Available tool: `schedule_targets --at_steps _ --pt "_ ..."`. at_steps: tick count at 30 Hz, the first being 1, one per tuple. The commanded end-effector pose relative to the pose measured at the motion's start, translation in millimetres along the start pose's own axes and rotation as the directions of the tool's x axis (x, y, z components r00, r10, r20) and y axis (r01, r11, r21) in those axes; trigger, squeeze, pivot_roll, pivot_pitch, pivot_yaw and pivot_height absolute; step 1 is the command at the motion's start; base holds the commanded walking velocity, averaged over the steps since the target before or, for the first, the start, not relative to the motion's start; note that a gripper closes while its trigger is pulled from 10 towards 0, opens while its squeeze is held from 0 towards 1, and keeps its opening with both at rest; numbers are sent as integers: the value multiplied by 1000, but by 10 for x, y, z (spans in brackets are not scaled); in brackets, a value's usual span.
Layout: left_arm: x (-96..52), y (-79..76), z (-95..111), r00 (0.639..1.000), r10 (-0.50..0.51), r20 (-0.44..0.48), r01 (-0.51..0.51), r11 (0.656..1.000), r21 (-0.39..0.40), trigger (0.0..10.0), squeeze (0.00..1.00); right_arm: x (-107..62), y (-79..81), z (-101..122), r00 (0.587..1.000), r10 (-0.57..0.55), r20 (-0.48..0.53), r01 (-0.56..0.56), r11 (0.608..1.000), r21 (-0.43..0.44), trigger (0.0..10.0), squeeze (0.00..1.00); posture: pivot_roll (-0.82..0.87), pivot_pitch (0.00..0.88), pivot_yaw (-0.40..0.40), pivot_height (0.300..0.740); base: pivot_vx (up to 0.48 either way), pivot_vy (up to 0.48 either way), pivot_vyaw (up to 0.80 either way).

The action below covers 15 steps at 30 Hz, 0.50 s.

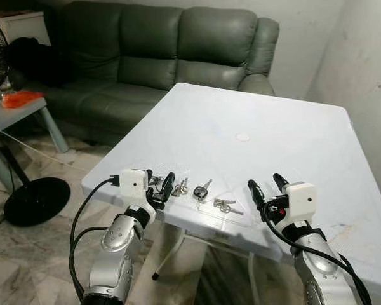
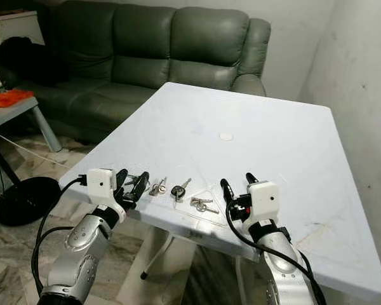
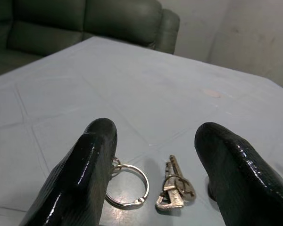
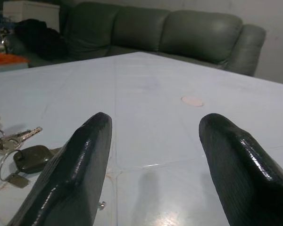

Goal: Hang keys on a hook

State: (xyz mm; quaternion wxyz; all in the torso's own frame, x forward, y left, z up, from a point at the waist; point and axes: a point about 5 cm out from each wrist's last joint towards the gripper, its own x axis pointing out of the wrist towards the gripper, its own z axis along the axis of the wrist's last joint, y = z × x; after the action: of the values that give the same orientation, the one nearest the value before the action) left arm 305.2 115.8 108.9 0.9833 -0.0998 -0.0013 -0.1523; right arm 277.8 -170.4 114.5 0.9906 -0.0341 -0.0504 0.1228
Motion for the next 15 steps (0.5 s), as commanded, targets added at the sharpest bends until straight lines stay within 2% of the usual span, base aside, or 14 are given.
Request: schedule_targets --at_steps 1,10,15 --pt "-4 10 23 1000 -6 1 6 1000 3 10000 0 -5 4 32 1000 5 8 -5 1000 -1 10000 0 14 16 -21 740 0 0 0" --pt "-4 24 34 1000 -3 8 2 1000 22 10000 0 -10 10 7 1000 -1 -2 1 1000 20 10000 0 15 10 -20 740 0 28 0" --pt "1 17 40 1000 -7 11 6 1000 25 10000 0 -3 9 6 1000 1 -4 0 1000 25 10000 0 16 7 -20 740 0 0 -560"
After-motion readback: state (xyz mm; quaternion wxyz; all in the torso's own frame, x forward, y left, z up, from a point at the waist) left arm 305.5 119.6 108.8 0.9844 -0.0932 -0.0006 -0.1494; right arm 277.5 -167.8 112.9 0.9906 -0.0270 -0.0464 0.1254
